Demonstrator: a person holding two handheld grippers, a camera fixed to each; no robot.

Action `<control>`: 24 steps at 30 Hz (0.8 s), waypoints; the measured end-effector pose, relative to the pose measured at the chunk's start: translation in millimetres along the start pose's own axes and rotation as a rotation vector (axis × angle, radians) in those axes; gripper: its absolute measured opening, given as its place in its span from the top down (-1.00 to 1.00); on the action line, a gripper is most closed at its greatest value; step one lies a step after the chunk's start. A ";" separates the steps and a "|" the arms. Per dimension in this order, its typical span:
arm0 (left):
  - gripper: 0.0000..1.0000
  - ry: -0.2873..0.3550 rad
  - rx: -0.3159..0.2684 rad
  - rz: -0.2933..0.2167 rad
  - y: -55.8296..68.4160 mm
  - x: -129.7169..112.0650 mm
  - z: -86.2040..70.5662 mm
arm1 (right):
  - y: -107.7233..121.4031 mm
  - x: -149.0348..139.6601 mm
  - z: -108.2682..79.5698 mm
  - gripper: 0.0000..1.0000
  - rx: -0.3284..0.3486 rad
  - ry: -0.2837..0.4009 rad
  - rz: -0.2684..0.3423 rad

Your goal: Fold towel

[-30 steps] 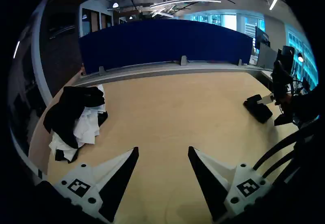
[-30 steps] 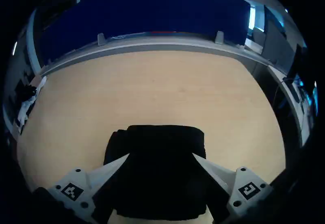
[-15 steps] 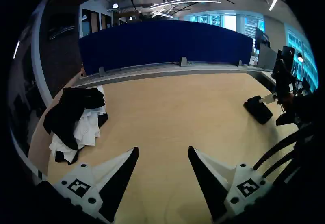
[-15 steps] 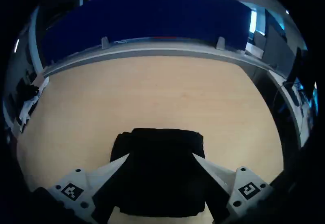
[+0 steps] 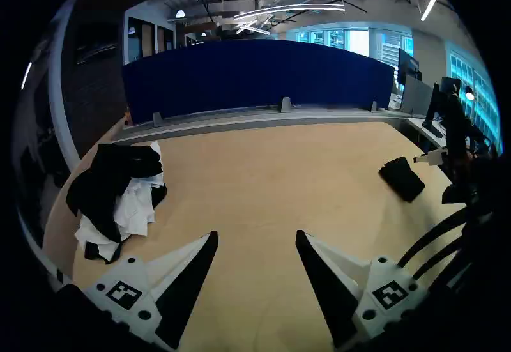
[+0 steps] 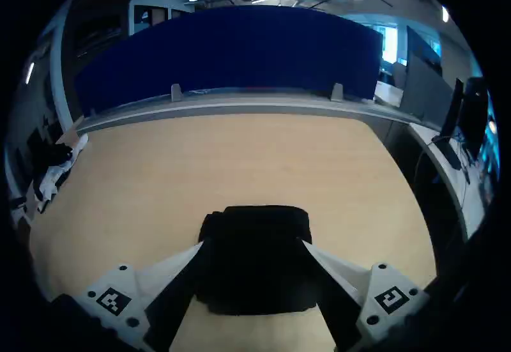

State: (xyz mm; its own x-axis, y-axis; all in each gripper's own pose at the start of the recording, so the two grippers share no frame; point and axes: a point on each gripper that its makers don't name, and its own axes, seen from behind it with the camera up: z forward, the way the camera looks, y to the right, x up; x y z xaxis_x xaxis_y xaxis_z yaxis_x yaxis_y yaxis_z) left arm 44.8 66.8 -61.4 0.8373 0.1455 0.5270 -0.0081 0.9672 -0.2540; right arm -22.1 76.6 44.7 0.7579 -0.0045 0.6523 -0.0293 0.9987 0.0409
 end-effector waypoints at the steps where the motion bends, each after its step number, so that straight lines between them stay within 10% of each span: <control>1: -0.80 0.002 0.001 -0.002 -0.4 0.2 -0.3 | -2.5 0.9 -4.2 -1.00 0.000 0.011 0.003; 24: -0.80 0.181 0.011 -0.097 -9.2 40.2 -3.4 | -59.3 84.6 -140.3 -1.00 -0.025 0.604 0.092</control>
State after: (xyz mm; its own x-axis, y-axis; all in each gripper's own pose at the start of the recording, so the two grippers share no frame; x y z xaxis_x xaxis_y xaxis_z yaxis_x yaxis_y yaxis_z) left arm 80.4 63.0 -40.7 0.9190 0.0125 0.3941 0.0722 0.9772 -0.1995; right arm 135.2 24.1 -8.7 0.9887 0.1042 0.1075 -0.1028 0.9945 -0.0180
